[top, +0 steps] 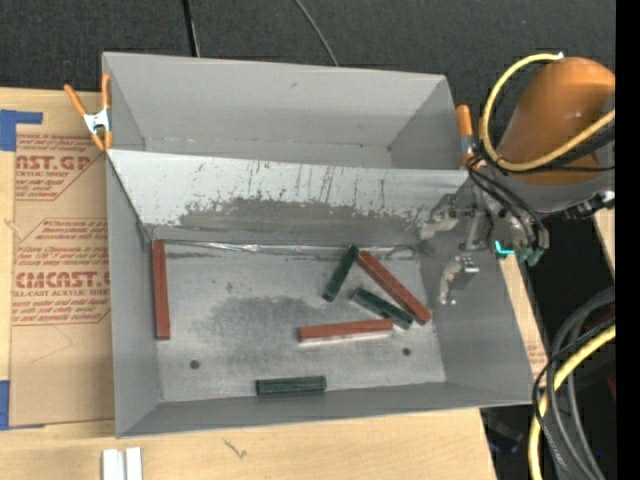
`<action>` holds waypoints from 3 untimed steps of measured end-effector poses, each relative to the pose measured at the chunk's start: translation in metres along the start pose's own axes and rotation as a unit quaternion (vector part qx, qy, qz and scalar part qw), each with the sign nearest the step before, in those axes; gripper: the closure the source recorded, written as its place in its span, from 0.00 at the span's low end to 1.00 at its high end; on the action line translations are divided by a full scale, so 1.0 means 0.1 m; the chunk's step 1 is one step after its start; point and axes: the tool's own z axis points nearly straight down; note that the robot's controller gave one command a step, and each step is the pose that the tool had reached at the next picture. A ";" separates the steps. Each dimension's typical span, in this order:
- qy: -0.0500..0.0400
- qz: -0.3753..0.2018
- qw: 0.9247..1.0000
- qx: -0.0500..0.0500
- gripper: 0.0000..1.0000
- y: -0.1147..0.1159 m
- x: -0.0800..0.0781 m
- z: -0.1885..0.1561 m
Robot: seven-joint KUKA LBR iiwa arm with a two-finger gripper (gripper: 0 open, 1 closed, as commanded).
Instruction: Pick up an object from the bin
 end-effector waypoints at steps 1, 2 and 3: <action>-0.004 -0.001 1.000 0.001 0.00 0.00 -0.02 -0.05; -0.007 0.038 0.999 0.000 0.00 0.11 0.02 0.30; -0.006 0.124 0.992 -0.001 0.00 0.17 0.13 0.88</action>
Offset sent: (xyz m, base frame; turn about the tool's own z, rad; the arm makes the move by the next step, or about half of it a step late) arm -0.0166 0.0381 -0.1183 0.2517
